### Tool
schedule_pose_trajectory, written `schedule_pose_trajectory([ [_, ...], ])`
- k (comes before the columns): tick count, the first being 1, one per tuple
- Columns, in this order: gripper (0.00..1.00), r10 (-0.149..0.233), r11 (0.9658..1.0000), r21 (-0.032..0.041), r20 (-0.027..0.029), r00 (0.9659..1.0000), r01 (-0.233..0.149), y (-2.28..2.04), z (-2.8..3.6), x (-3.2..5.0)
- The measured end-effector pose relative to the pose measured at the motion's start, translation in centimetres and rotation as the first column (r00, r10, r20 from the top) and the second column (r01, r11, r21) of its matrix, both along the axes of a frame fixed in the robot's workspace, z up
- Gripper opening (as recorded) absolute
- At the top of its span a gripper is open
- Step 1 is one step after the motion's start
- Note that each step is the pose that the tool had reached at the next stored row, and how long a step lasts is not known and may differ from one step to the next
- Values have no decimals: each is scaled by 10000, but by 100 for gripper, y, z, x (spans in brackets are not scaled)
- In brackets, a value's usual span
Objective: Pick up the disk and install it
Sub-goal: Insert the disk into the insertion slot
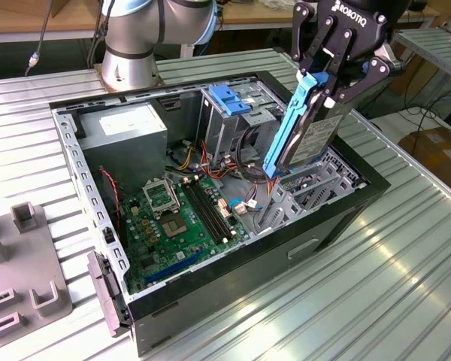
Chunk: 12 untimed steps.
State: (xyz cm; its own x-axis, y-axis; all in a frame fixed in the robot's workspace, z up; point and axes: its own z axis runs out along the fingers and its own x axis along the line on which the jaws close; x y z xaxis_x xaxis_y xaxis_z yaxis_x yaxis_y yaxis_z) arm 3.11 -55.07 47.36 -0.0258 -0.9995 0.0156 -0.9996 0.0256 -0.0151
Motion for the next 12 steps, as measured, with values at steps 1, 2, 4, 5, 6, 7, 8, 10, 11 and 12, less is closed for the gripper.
schedule_pose_trajectory([
  [1, 37, 0, 10000, 1, 0, 10000, 0, -10, -9, 36],
  [2, 37, 0, 10000, 0, 0, 10000, 0, -28, -24, 87],
  [4, 37, 0, 10000, 0, 0, 10000, 0, -47, -40, 131],
  [5, 37, 0, 10000, 1, 0, 10000, 0, -61, -51, 148],
  [6, 37, 0, 10000, 3, 0, 10000, 0, -72, -63, 160],
  [7, 37, 0, 10000, 2, 1, 10000, 0, -83, -75, 170],
  [8, 37, 0, 10000, 2, 0, 10000, 0, -89, -87, 181],
  [10, 37, 0, 10000, 1, 0, 10000, 0, -91, -121, 230],
  [11, 37, 0, 10000, 2, -2, 10000, 0, -92, -134, 255],
  [12, 37, 1, 10000, 0, -2, 10000, -1, -92, -142, 264],
])
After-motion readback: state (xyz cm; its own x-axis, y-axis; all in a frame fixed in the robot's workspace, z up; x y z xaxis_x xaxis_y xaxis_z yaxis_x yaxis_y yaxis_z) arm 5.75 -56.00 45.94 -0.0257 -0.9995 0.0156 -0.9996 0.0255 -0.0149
